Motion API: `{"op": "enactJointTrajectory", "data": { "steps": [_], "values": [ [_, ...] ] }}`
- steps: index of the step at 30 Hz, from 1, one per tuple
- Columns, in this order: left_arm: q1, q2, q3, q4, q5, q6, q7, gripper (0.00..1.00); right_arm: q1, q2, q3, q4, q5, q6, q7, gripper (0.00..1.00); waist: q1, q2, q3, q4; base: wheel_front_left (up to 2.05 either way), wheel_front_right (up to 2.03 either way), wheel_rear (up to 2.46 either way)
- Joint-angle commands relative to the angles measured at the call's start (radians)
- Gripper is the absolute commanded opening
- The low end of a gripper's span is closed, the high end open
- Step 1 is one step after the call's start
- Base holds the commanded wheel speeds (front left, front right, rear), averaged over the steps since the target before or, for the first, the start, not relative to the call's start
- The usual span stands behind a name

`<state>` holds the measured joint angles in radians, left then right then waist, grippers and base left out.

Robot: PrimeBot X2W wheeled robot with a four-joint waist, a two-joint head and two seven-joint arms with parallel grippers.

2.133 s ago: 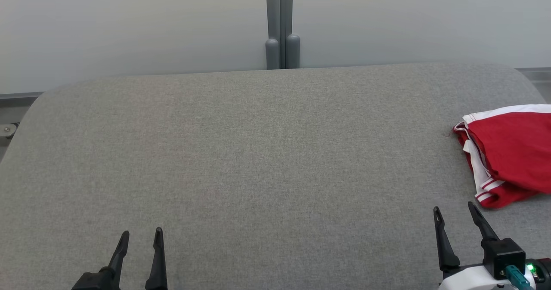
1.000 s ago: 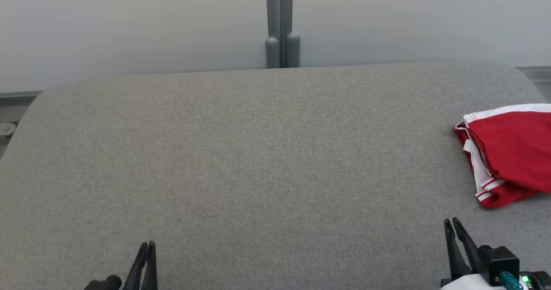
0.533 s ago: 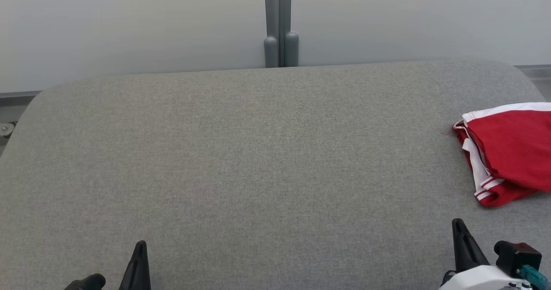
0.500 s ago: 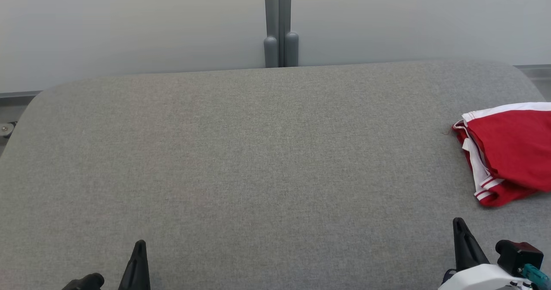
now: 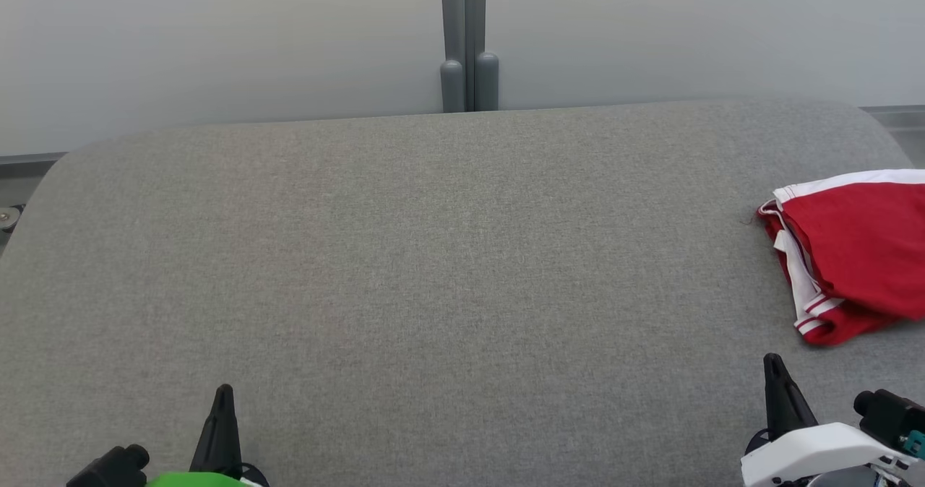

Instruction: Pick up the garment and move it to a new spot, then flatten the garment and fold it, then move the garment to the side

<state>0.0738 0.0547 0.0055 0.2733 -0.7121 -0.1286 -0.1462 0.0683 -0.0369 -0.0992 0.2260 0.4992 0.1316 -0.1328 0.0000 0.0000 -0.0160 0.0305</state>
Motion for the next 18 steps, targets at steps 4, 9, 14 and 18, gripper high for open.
{"op": "enactJointTrajectory", "data": {
  "steps": [4, 9, 14, 18],
  "values": [
    [-0.038, 0.011, 0.011, -0.018, -0.083, -0.001, 0.018, 0.0, -0.035, -0.008, -0.004, -0.012, 0.097, 0.0, 0.019, 0.0, 0.0, 0.0, 0.001, -0.001, 0.0, 0.0, 0.0],
    [-0.05, 0.012, 0.015, -0.02, -0.15, -0.001, 0.035, 0.0, -0.046, -0.008, -0.006, -0.011, 0.177, 0.0, 0.038, 0.0, 0.0, 0.0, 0.002, -0.003, 0.0, 0.0, 0.0],
    [-0.059, 0.013, 0.019, -0.021, -0.201, -0.001, 0.048, 0.0, -0.054, -0.009, -0.007, -0.009, 0.239, 0.0, 0.052, 0.0, 0.0, 0.0, 0.003, -0.004, 0.0, 0.0, 0.0],
    [-0.067, 0.013, 0.023, -0.022, -0.249, -0.001, 0.061, 0.0, -0.063, -0.009, -0.008, -0.008, 0.298, 0.0, 0.065, 0.0, 0.0, 0.0, 0.003, -0.005, 0.0, 0.0, 0.0]
  ]
}}
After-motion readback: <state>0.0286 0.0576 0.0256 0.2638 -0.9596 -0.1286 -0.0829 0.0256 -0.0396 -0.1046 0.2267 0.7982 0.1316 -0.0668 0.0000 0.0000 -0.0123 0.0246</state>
